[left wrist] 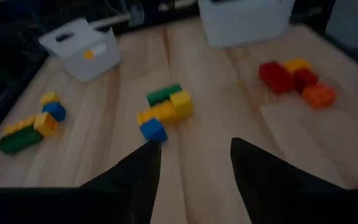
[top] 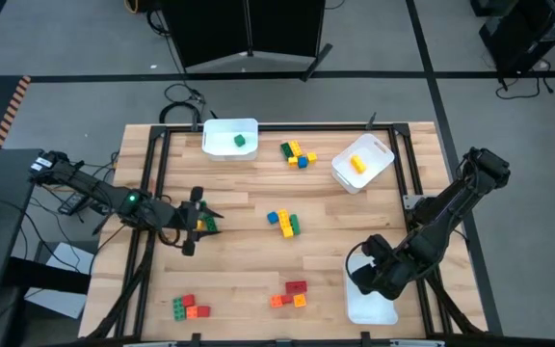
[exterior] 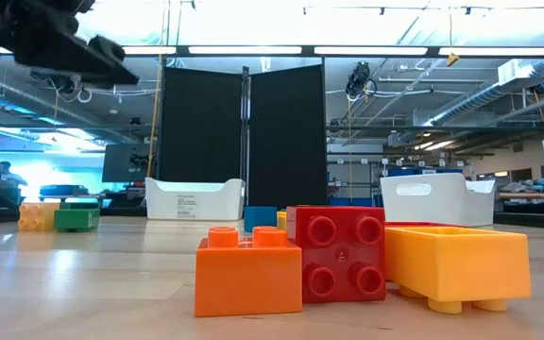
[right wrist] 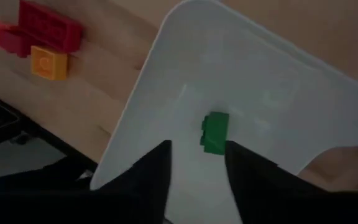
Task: Sort blocks by size
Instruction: Put the green 8 stud gamepiece into the top right white bin
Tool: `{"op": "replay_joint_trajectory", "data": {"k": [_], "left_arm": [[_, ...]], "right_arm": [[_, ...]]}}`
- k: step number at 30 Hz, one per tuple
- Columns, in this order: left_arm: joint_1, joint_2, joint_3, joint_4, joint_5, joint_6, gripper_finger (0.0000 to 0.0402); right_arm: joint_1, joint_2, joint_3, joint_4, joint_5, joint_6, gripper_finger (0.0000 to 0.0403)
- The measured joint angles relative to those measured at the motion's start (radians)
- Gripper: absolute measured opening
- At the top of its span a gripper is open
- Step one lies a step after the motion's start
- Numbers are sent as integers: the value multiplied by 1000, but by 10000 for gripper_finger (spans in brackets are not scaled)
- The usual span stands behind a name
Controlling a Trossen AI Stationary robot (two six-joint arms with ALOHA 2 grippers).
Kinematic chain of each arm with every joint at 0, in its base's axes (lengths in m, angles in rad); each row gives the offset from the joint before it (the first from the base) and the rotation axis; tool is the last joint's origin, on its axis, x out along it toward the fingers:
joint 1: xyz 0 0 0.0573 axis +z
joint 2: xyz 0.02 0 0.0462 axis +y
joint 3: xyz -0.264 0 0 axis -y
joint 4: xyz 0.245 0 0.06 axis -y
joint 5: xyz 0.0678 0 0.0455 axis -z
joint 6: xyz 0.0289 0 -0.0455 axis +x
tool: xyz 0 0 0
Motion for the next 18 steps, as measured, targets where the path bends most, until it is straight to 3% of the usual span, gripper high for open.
{"op": "replay_joint_trajectory", "data": {"k": [6, 12, 18], "left_arm": [[0, 0, 0, 113, 0, -3, 203], [0, 0, 0, 224, -15, -3, 203], [0, 0, 0, 319, -155, -29, 203]], "right_arm": [[0, -44, 0, -21, 11, -86, 17], [-5, -160, 1, -92, 145, -191, 14], [-61, -278, 1, -199, 285, -429, 10]]}}
